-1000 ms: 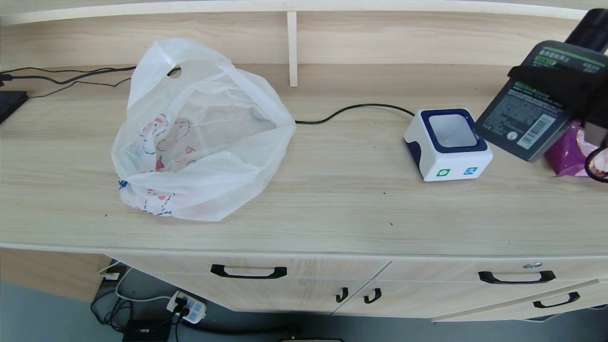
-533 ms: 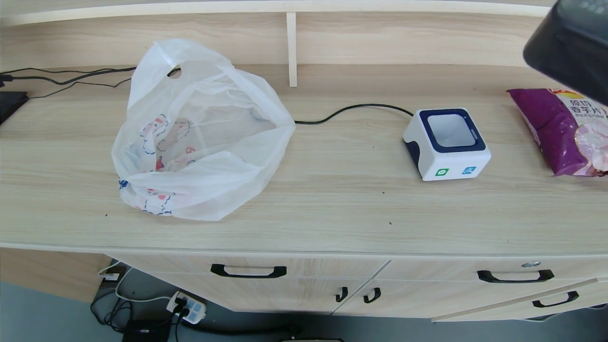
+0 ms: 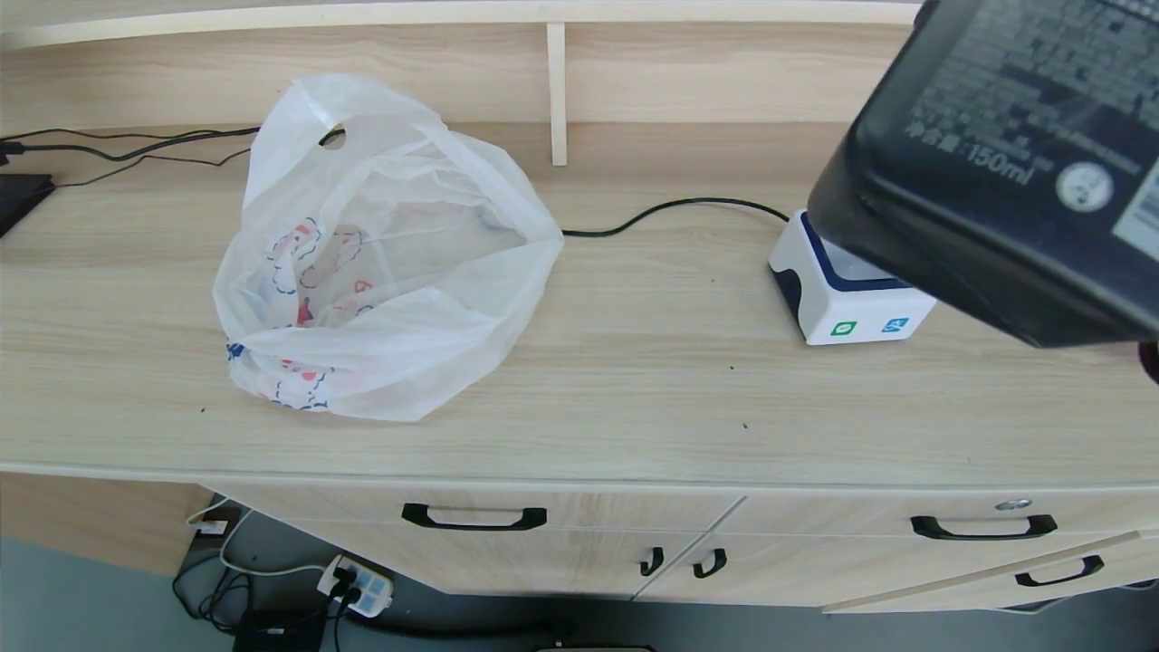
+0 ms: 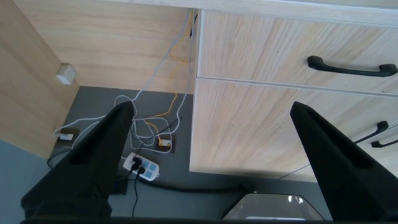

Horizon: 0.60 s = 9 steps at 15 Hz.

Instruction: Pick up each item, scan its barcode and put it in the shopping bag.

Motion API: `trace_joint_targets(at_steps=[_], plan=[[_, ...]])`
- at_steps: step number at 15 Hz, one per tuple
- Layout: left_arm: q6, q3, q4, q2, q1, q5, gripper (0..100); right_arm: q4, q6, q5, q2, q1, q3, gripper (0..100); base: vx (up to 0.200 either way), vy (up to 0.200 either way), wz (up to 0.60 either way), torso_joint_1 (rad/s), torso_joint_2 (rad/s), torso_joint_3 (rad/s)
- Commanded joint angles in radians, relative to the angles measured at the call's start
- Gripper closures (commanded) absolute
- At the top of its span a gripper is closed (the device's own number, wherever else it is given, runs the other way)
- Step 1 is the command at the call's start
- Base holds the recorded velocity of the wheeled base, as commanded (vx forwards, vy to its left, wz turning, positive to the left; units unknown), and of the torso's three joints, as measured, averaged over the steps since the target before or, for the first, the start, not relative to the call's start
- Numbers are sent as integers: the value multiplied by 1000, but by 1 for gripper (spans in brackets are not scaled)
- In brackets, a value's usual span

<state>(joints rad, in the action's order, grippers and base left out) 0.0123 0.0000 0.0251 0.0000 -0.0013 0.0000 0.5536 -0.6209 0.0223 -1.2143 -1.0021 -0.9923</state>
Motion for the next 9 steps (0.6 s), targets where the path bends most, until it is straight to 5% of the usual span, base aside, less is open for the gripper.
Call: trace_joint_targets(at_steps=[1, 9], plan=[[0, 0, -1, 2, 0, 0, 0, 15, 3, 1, 7, -39, 46, 100, 0, 0, 0, 0, 0, 0], [1, 0, -2, 2, 0, 0, 0, 65, 10, 1, -25, -82, 84, 100, 0, 0, 0, 0, 0, 0]])
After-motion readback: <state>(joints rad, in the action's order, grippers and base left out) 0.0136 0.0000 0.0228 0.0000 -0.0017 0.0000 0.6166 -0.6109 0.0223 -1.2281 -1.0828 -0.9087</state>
